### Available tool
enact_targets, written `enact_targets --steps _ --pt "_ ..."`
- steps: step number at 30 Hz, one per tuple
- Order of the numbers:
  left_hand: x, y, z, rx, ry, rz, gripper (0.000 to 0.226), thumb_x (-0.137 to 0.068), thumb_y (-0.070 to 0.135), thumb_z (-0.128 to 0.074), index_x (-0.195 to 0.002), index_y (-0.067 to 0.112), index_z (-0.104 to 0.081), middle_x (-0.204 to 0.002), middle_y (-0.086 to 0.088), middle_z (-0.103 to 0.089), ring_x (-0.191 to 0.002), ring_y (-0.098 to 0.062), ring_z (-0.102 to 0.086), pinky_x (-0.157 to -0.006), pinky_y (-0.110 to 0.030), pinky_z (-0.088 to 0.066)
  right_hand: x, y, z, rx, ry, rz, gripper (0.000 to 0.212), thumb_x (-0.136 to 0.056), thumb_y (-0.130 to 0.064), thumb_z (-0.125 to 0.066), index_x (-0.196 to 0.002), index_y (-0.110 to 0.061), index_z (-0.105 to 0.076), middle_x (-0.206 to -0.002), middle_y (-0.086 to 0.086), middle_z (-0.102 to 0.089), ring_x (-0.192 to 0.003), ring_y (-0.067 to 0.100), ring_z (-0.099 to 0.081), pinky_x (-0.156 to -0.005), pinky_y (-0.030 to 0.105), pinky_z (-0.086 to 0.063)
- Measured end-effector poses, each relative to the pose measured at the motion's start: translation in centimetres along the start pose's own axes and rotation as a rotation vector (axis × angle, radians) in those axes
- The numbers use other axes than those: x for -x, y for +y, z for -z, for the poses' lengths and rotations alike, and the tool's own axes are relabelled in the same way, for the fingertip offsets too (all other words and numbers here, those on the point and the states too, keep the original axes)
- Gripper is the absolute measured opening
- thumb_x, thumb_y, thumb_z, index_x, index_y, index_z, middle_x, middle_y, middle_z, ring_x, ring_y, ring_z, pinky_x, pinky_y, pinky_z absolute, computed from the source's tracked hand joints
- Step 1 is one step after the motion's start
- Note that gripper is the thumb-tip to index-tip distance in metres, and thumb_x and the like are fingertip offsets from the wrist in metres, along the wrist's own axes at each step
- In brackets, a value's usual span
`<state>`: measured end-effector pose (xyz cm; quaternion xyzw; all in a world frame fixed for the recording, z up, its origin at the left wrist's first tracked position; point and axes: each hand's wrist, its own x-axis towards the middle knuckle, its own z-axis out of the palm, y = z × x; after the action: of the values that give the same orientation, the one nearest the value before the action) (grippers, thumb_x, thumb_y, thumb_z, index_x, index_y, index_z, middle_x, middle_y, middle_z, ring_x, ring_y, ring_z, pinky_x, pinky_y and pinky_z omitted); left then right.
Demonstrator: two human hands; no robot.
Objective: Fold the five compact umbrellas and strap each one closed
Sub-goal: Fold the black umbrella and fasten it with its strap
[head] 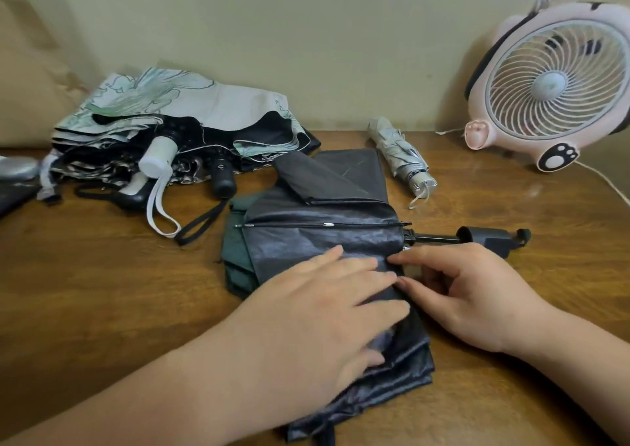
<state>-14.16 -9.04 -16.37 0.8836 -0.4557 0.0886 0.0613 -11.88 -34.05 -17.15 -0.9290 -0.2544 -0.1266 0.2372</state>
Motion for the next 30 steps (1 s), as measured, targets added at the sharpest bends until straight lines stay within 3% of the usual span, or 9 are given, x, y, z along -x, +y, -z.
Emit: enact_targets --steps 1,4,6,12,15,18,23,27,30 --pt "-0.1 0.3 0.2 -0.049 -0.078 0.027 0.048 -0.096 0.050 -0.036 -0.136 0.041 -0.060 -0.148 0.007 -0.056 -0.141 -0.016 -0.047 -0.121 -0.045 -0.034 0.1 -0.1 -0.1 0.009 -0.001 0.008 0.032 -0.089 -0.047 -0.065 -0.118 -0.035 -0.073 -0.078 -0.027 -0.066 -0.071 0.000 -0.062 -0.060 0.027 -0.052" --pt "-0.2 0.5 0.3 0.062 -0.304 0.060 0.049 -0.105 0.057 -0.020 -0.154 0.055 -0.021 -0.171 0.010 -0.005 -0.158 -0.017 0.004 -0.121 -0.050 0.019 0.0 -0.2 0.2 0.021 -0.029 -0.005 0.030 -0.088 -0.044 -0.069 -0.116 -0.034 -0.074 -0.082 -0.030 -0.067 -0.073 -0.005 -0.062 -0.063 0.019 -0.049" --pt "-0.2 0.4 0.4 0.108 -0.365 0.050 0.049 -0.105 0.060 -0.020 -0.154 0.060 -0.009 -0.170 0.013 0.012 -0.154 -0.014 0.023 -0.117 -0.050 0.029 -0.6 -0.8 0.9 0.032 -0.037 -0.003 0.026 -0.088 -0.040 -0.071 -0.112 -0.034 -0.075 -0.073 -0.025 -0.065 -0.068 -0.002 -0.062 -0.060 0.020 -0.049" --pt "0.0 -0.2 -0.2 0.136 -0.343 0.005 0.048 -0.106 0.060 -0.020 -0.153 0.061 -0.011 -0.170 0.013 0.012 -0.153 -0.012 0.025 -0.116 -0.052 0.030 -7.3 -3.9 1.3 0.326 0.209 0.248 0.018 -0.088 -0.028 -0.071 -0.103 -0.020 -0.074 -0.086 -0.004 -0.064 -0.080 0.021 -0.061 -0.063 0.039 -0.054" --pt "-0.1 -0.2 -0.3 0.157 -0.318 0.003 0.048 -0.107 0.059 -0.026 -0.154 0.059 -0.018 -0.170 0.013 0.008 -0.154 -0.011 0.023 -0.115 -0.050 0.031 -11.5 -4.6 -0.1 0.557 0.019 0.202 0.045 -0.082 -0.037 -0.070 -0.124 -0.021 -0.063 -0.110 0.004 -0.058 -0.103 0.030 -0.053 -0.082 0.046 -0.050" --pt "-0.2 -0.4 -0.3 0.193 -0.318 0.010 0.049 -0.107 0.058 -0.030 -0.155 0.057 -0.018 -0.170 0.013 0.004 -0.154 -0.009 0.020 -0.116 -0.051 0.030 -13.9 -4.6 -0.8 0.629 -0.049 0.099 0.037 -0.085 -0.037 -0.064 -0.118 -0.020 -0.064 -0.115 0.004 -0.058 -0.112 0.030 -0.050 -0.090 0.044 -0.047" --pt "0.0 -0.6 -0.1 0.238 -0.304 0.004 0.054 -0.106 0.057 -0.033 -0.157 0.052 -0.017 -0.170 0.012 0.000 -0.154 -0.006 0.016 -0.115 -0.047 0.031 -12.6 -3.8 0.4 0.058 0.301 -0.071 0.010 -0.090 -0.022 -0.069 -0.084 -0.015 -0.072 -0.076 -0.004 -0.064 -0.080 0.025 -0.063 -0.071 0.035 -0.049" --pt "0.3 -0.9 -0.5 0.291 -0.222 0.008 0.053 -0.105 0.058 -0.035 -0.157 0.047 -0.027 -0.170 0.010 -0.011 -0.155 -0.006 0.007 -0.117 -0.044 0.028 -8.2 -3.4 2.4 -0.373 0.340 -0.088 0.006 -0.088 -0.012 -0.072 -0.088 -0.018 -0.072 -0.085 0.004 -0.073 -0.082 0.026 -0.069 -0.075 0.041 -0.057" --pt "0.4 -0.8 -0.8 0.311 -0.064 0.045 0.053 -0.101 0.060 -0.031 -0.144 0.039 -0.053 -0.157 0.007 -0.040 -0.149 -0.008 -0.017 -0.125 -0.052 0.006 -5.3 -2.3 2.8 -0.424 0.311 0.056 0.021 -0.088 0.006 -0.071 -0.084 -0.014 -0.067 -0.091 0.004 -0.070 -0.089 0.029 -0.066 -0.079 0.034 -0.052"
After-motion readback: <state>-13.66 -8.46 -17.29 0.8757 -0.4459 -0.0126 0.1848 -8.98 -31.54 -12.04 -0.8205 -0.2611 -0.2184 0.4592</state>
